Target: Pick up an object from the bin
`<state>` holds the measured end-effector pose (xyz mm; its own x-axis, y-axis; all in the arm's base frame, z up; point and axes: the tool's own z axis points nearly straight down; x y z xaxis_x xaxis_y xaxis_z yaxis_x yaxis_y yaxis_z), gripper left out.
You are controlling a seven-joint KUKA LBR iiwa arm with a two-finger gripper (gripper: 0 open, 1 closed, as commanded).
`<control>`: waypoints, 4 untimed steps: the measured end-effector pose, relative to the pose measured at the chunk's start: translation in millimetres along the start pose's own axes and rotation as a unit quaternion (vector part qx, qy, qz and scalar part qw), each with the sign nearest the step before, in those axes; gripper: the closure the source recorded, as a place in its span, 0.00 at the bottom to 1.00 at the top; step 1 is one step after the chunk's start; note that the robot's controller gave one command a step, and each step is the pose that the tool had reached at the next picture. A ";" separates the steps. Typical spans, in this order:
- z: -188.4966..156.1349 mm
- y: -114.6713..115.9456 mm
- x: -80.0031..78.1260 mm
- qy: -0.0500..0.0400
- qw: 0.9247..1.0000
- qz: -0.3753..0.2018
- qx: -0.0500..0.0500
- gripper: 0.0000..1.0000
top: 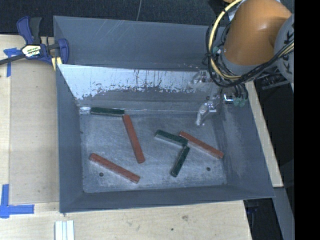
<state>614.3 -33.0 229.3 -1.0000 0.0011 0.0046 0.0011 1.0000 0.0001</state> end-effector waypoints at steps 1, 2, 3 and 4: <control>-5.1 0.1 -1.4 -0.004 1.000 0.000 0.000 0.00; 76.2 10.3 -2.7 -0.006 1.000 0.024 0.000 0.00; 137.5 12.1 -2.2 -0.003 0.999 0.034 0.000 0.00; 107.3 14.7 14.2 -0.004 0.996 0.084 0.000 0.00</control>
Offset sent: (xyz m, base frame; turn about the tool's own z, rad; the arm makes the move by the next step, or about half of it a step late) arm 0.0008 0.0212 -0.1593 0.0953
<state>599.6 -18.3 122.1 -0.9857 0.1684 -0.0026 0.1684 0.9857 0.0003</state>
